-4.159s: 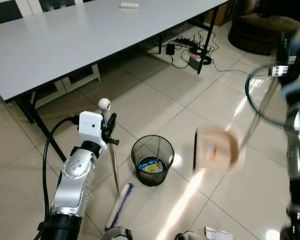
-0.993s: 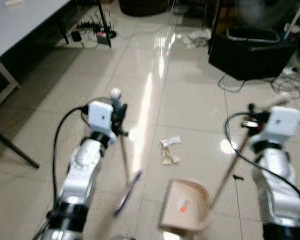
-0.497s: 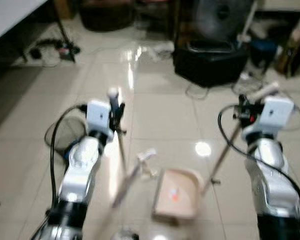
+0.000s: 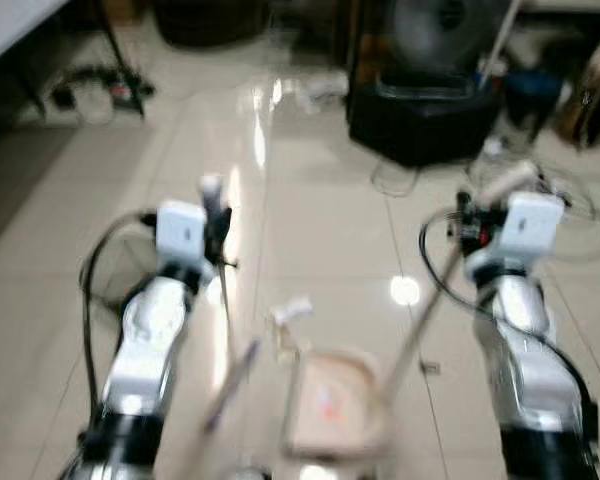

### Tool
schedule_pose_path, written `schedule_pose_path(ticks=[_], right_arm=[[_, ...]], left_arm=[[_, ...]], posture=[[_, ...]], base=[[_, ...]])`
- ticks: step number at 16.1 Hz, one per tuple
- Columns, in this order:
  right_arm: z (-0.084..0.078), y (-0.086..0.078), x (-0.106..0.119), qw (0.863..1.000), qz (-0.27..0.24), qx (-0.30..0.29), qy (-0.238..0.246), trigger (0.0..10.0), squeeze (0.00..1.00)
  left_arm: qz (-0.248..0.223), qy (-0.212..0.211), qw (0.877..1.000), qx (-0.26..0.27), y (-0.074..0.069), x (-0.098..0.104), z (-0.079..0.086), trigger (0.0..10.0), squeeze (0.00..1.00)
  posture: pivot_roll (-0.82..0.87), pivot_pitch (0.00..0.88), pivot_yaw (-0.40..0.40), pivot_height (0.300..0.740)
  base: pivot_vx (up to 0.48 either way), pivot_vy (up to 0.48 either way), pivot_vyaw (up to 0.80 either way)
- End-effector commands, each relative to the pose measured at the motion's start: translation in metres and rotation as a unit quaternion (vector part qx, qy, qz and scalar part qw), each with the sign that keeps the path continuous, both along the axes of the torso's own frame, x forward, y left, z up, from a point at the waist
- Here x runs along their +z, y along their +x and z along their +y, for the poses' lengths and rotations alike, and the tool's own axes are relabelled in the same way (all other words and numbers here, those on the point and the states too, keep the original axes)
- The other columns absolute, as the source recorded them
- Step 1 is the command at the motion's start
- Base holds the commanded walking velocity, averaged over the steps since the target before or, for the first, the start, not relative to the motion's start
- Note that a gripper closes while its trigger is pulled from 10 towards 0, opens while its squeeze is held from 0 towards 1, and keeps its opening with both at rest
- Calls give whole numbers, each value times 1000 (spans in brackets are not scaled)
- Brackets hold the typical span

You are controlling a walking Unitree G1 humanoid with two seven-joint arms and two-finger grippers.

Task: Sweep floor

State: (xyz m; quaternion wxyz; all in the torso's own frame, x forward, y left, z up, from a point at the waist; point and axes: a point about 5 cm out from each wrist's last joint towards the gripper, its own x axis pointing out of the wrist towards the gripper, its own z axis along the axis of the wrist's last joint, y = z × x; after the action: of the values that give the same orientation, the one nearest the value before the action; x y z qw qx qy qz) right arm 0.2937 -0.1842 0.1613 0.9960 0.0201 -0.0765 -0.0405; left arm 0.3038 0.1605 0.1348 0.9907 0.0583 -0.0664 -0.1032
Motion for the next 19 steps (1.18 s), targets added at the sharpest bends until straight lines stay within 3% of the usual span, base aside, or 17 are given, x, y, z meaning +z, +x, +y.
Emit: schedule_pose_path(ticks=[1,3,5,19], right_arm=[[-6,2,8,1000,-19,-2,-24,10000,0],[-3,8,13,999,-24,11,-41,10000,0],[-5,3,11,999,-26,-5,-38,10000,0],[-8,-5,6,999,-30,-25,-30,10000,0]], left_arm=[[-27,-4,1000,-11,2,12,-7,10000,0],[-36,-5,999,-14,6,20,-7,10000,0],[-34,-2,999,-12,6,18,-6,10000,0],[-28,1,999,-28,7,15,-11,10000,0]], posture=[[19,57,24,740],[11,66,27,740],[4,71,41,740],[21,72,55,740]], base=[[334,0,0],[341,0,0],[349,0,800],[349,0,0]])
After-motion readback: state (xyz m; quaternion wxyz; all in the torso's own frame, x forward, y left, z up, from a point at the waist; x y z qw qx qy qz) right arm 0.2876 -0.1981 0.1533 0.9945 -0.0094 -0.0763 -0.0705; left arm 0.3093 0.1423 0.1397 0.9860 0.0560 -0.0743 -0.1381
